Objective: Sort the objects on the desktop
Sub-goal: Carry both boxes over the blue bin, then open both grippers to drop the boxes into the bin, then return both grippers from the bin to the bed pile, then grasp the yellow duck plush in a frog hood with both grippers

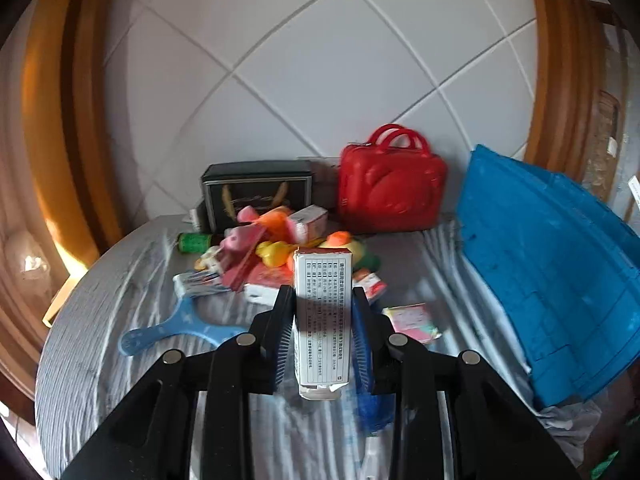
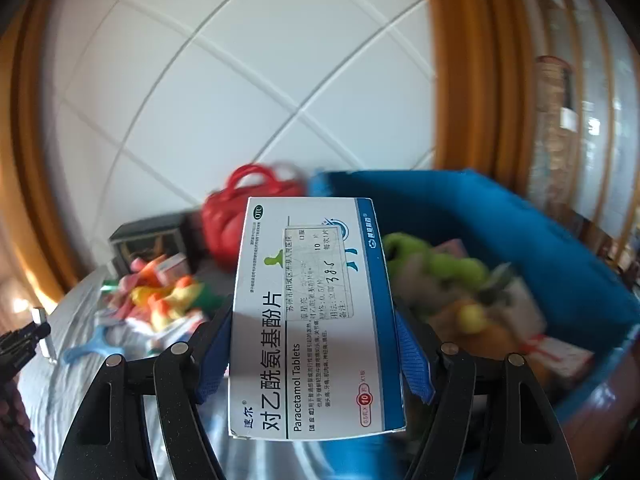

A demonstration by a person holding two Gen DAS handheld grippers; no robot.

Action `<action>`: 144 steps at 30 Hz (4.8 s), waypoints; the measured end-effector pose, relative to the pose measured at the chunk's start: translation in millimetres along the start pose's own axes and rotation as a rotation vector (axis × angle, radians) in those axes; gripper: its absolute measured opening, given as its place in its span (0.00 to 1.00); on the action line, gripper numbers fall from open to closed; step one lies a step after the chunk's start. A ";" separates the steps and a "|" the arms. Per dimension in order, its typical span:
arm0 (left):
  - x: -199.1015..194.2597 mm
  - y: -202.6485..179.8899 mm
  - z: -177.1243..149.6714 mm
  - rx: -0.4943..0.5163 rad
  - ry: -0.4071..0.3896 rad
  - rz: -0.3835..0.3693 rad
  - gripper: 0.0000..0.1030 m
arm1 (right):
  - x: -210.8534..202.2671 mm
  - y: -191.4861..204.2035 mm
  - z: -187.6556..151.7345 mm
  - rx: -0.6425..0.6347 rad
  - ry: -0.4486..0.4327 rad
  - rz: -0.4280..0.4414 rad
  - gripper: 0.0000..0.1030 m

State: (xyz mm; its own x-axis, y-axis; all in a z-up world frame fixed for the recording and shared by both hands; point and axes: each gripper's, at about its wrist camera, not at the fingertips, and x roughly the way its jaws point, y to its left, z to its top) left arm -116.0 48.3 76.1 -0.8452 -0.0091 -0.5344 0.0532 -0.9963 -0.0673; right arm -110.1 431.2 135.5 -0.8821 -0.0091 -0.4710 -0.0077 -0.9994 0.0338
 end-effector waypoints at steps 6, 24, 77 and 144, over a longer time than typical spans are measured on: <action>-14.2 -127.9 30.9 0.070 -0.066 -0.146 0.27 | -10.3 -90.1 4.4 -0.004 -0.018 -0.086 0.70; -22.0 -433.9 52.4 0.277 -0.016 -0.259 0.27 | 38.6 -260.2 -17.1 -0.039 0.082 -0.124 0.70; -16.7 -416.7 31.5 0.166 -0.006 -0.157 0.59 | 67.6 -268.3 3.2 -0.031 0.057 -0.056 1.00; 363.4 56.0 -32.0 -0.126 0.491 0.030 0.86 | 509.1 275.1 -85.0 -0.214 0.737 0.275 0.70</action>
State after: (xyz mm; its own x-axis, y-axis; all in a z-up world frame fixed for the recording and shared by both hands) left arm -403.1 -8.0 -148.8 -0.4938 0.0339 -0.8689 0.1631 -0.9779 -0.1309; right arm -521.2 148.9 -169.9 -0.3020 -0.1999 -0.9321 0.3201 -0.9423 0.0984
